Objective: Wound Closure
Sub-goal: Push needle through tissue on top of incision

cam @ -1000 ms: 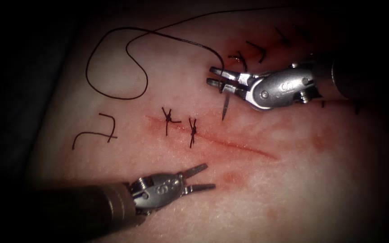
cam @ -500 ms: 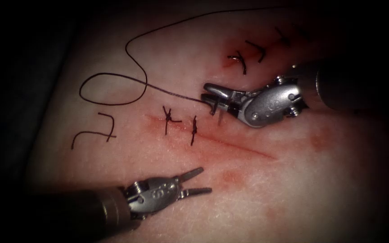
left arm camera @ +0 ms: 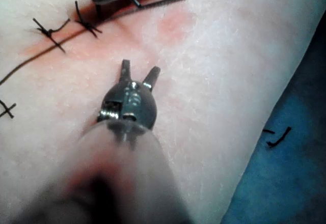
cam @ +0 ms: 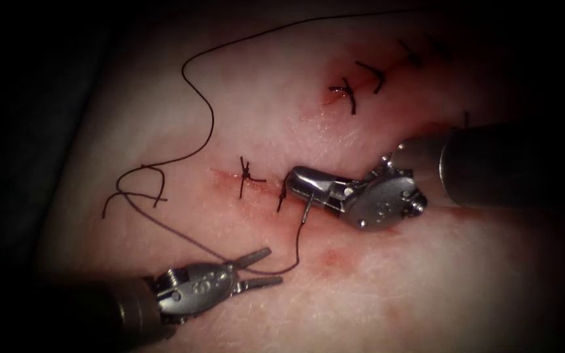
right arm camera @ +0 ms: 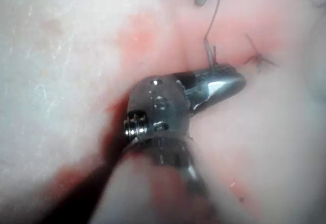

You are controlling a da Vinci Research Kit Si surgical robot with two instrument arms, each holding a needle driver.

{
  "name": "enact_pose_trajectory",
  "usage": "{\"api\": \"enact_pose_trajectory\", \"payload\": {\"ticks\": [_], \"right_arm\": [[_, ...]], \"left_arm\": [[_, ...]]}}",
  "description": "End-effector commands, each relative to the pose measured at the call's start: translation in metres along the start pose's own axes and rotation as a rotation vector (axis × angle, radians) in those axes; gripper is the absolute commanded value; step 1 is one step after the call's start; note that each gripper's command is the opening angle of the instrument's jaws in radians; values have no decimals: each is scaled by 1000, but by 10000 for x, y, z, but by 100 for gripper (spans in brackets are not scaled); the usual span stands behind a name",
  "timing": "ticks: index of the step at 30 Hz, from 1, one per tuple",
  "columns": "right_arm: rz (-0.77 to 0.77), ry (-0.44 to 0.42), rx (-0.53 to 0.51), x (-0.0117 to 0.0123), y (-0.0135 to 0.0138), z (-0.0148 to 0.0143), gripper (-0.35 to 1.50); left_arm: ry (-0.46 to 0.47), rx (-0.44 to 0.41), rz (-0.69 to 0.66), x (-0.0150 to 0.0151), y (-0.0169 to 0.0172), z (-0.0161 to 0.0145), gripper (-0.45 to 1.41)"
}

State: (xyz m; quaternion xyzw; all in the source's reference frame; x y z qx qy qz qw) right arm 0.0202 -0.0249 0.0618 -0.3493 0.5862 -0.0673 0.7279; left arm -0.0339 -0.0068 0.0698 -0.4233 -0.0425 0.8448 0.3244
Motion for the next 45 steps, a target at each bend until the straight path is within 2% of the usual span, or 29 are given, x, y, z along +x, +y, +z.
{"api": "enact_pose_trajectory", "payload": {"ticks": [1,9,17,21,24,34,45], "right_arm": [[-7,9,-3,6,-16,3,-35],[-64,2,37,12,-57,-5,-35],[-67,-1,38,10,-59,-3,-35],[-72,-6,40,10,-64,-3,-35],[-81,-12,42,8,-66,-4,-35],[-57,-24,80,-3,-93,-6,-35],[-39,-43,79,-4,-91,-8,-35]], "left_arm": [[-3,1,0,-6,3,6,5],[-11,10,3,-14,-6,3,-3],[-11,15,2,-13,-5,7,-3],[-11,17,1,-13,-5,9,-13],[-12,17,7,-13,-5,10,-13],[-12,22,5,-11,-4,14,-17],[-13,22,10,-11,-4,15,-17]]}}
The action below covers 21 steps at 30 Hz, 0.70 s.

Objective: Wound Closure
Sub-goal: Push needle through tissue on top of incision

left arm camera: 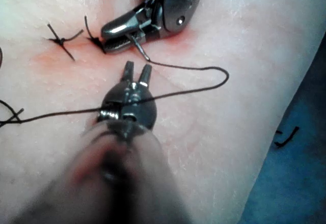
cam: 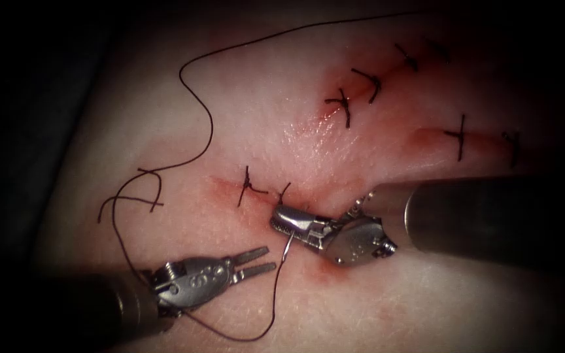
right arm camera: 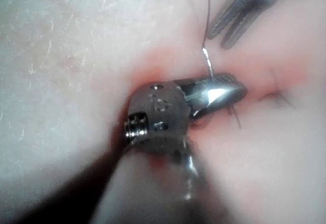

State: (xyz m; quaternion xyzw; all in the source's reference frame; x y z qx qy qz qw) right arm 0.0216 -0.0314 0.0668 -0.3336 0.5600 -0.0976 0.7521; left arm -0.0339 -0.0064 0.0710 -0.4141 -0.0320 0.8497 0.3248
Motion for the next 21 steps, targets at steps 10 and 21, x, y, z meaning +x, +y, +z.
{"api": "enact_pose_trajectory", "payload": {"ticks": [10,21], "right_arm": [[52,-21,5,-8,-14,5,-35],[94,-37,15,-15,-27,2,-35]], "left_arm": [[0,-2,-1,-5,3,8,-17],[-1,0,-4,-3,1,11,-17]]}}
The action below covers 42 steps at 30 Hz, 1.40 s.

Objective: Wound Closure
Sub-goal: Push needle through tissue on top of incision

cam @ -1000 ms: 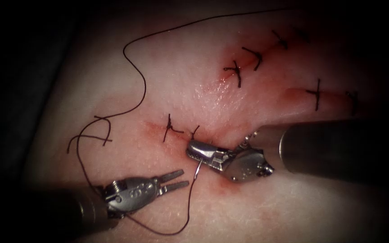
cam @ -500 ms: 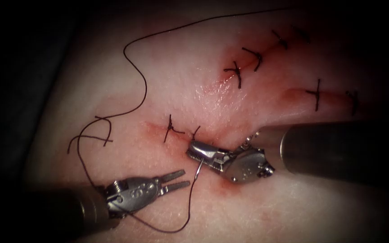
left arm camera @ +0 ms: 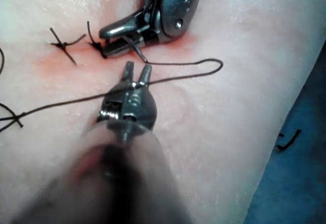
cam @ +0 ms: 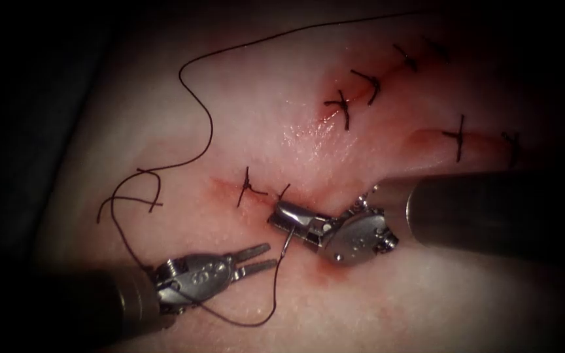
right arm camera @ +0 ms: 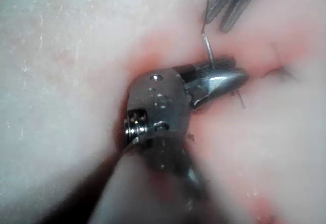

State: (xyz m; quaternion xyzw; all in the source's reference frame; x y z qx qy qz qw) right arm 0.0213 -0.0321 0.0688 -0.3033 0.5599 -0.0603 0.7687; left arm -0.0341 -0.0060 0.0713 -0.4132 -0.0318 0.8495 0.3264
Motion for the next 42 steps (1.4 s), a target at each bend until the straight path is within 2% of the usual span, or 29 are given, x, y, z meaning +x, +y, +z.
{"api": "enact_pose_trajectory", "payload": {"ticks": [1,14,17,19,20,22,24,36,42], "right_arm": [[6,0,1,-2,-10,4,-35],[37,-14,-5,-5,-8,0,-35],[58,-12,-31,3,6,0,-35],[101,10,-75,17,38,1,-35],[101,10,-75,17,38,1,-35],[130,9,-97,25,60,4,-35],[143,7,-110,27,71,6,-35],[368,-5,-142,8,91,14,-35],[479,-7,-138,3,110,21,-35]], "left_arm": [[0,-2,-1,-4,4,8,-17],[-1,-1,-2,-4,4,8,-17],[-1,0,-3,-3,3,10,-17],[1,6,-5,-3,1,17,-17],[1,6,-5,-3,1,17,-17],[-1,8,-7,-2,0,24,-17],[2,4,-4,0,0,30,-17],[-2,-2,-2,-1,0,41,-17],[-14,-8,7,-8,-1,46,-17]]}}
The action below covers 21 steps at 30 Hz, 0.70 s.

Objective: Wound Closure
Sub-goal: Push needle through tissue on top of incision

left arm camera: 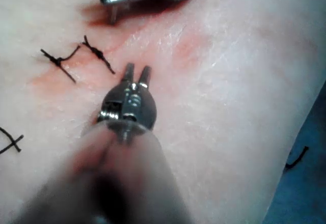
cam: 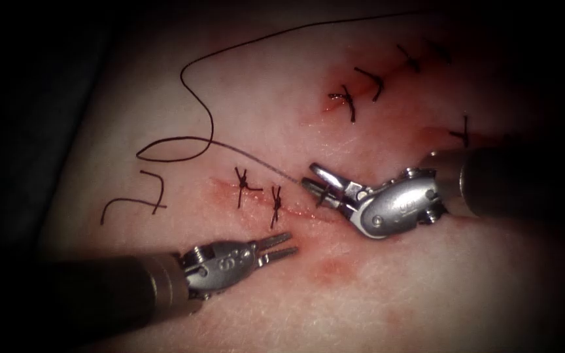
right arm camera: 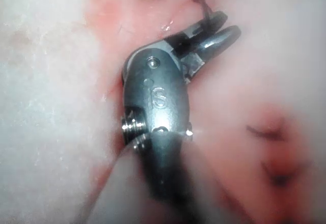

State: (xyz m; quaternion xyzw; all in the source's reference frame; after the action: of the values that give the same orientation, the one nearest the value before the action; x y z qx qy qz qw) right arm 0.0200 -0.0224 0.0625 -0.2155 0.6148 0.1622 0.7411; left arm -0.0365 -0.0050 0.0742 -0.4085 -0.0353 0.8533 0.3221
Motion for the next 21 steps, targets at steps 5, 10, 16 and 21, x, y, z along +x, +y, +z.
{"api": "enact_pose_trajectory", "payload": {"ticks": [5,10,16,21], "right_arm": [[107,-5,0,-2,19,20,-35],[161,-13,2,-6,22,29,-35],[366,-40,-9,-14,29,38,-35],[509,-112,-77,-18,33,43,-35]], "left_arm": [[-25,-8,14,-13,8,12,-17],[-25,-9,15,-14,9,9,-15],[-27,-10,17,-15,9,9,-15],[-31,-9,17,-15,11,8,-15]]}}
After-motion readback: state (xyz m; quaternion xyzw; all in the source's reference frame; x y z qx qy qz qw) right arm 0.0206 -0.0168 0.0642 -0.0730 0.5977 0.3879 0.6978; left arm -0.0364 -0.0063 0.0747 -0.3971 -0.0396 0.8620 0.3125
